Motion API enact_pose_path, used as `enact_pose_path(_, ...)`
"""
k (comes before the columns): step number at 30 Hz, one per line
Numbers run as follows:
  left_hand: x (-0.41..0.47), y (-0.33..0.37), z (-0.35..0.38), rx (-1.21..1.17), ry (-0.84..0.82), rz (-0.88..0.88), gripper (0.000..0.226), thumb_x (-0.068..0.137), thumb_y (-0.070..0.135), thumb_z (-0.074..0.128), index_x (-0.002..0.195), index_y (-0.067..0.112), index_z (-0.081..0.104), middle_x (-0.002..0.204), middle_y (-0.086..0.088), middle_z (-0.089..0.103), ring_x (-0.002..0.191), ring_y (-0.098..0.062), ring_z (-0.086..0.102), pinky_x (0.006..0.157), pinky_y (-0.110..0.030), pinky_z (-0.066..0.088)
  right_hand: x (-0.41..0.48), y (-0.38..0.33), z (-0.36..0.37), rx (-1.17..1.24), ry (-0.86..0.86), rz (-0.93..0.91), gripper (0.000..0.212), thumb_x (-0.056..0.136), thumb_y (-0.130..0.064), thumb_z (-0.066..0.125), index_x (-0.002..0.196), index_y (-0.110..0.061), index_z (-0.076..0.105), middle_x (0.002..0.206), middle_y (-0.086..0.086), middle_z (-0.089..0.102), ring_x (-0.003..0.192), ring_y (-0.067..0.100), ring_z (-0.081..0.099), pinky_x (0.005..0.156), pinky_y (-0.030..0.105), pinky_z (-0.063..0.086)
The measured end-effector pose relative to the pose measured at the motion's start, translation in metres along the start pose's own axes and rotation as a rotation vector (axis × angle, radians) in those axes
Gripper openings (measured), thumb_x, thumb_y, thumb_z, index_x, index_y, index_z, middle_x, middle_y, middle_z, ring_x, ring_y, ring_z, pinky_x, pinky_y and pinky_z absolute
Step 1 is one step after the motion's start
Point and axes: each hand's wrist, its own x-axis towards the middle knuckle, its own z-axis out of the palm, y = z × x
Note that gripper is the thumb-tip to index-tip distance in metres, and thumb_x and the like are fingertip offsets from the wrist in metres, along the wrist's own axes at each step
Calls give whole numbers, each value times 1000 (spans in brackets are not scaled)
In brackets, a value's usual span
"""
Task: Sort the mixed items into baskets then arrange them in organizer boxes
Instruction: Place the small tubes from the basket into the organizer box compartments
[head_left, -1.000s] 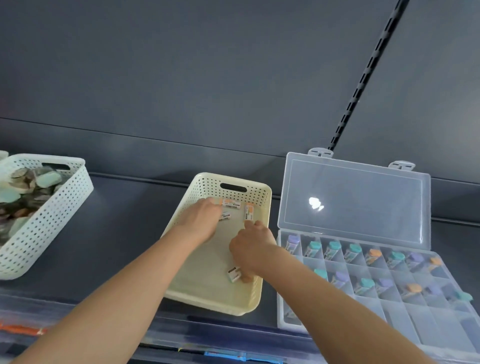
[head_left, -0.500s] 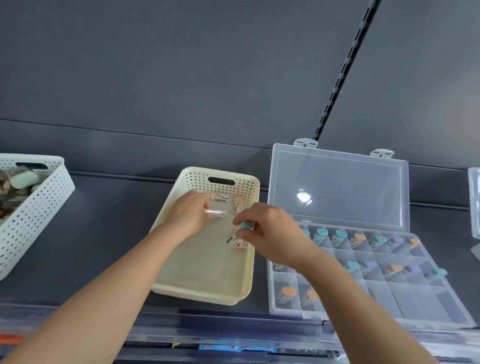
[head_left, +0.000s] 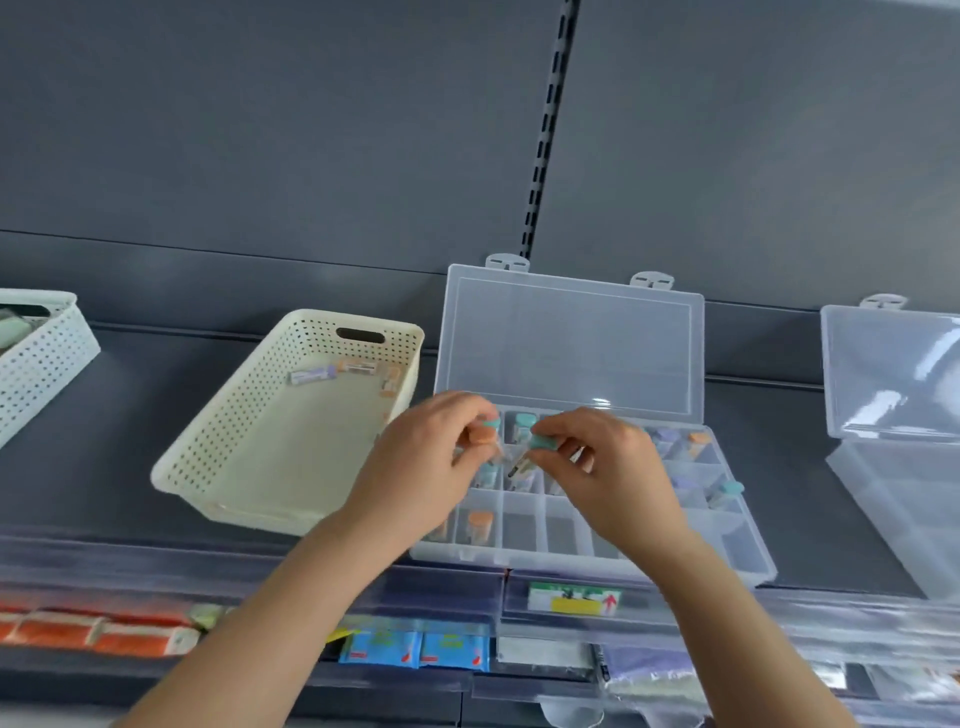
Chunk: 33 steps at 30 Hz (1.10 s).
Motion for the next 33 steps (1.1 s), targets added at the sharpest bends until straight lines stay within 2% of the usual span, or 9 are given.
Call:
enact_pose_path(3, -10, 18, 25, 40, -66, 0, 5, 85, 18, 68, 88, 14, 66, 87, 9, 62, 79, -8, 55, 73, -26, 47, -18, 17, -10, -33, -3, 15, 14, 75, -13, 78, 89, -12, 73, 77, -2, 68, 64, 11, 59, 64, 27, 53)
enact_pose_path(7, -19, 28, 50, 147, -113, 13, 7, 87, 16, 64, 92, 17, 69, 94, 8, 65, 89, -10, 56, 78, -23, 44, -35, 33, -14, -82, -56, -16, 13, 76, -15, 78, 87, -14, 72, 79, -2, 69, 66, 12, 61, 63, 27, 53)
enact_pose_path(12, -23, 27, 67, 287, -194, 25, 6, 90, 19, 59, 89, 20, 66, 93, 9, 64, 89, -10, 53, 72, -20, 32, -48, 45, -6, -123, -117, -13, 13, 78, -19, 75, 89, -14, 72, 85, -2, 69, 79, 15, 61, 69, 29, 52)
enact_pose_path(19, -22, 18, 77, 336, -247, 14, 6, 90, 20, 59, 90, 21, 66, 91, 10, 63, 84, -7, 42, 71, -21, 27, -52, 54, 6, -198, -181, -14, 12, 80, -20, 72, 91, -16, 72, 87, -2, 70, 87, 19, 59, 70, 31, 51)
enact_pose_path(23, -21, 16, 77, 330, -251, 12, 5, 90, 23, 61, 91, 22, 66, 92, 11, 64, 86, -6, 45, 72, -21, 28, -51, 56, 6, -210, -192, -15, 10, 81, -23, 70, 91, -19, 71, 87, -5, 70, 85, 16, 59, 69, 26, 51)
enact_pose_path(27, -21, 14, 77, 317, -232, -1, 9, 90, 24, 62, 97, 22, 67, 96, 10, 67, 91, -9, 52, 82, -25, 40, -51, 56, 6, -228, -217, -31, 14, 84, -25, 65, 96, -20, 69, 91, -5, 69, 89, 14, 58, 72, 27, 52)
enact_pose_path(33, -24, 13, 76, 350, -229, -12, 18, 89, 28, 61, 105, 22, 67, 102, 10, 66, 99, -10, 54, 87, -25, 40, -49, 55, 2, -203, -209, -36, 23, 84, -37, 65, 101, -22, 68, 91, -7, 66, 89, 11, 55, 72, 23, 47)
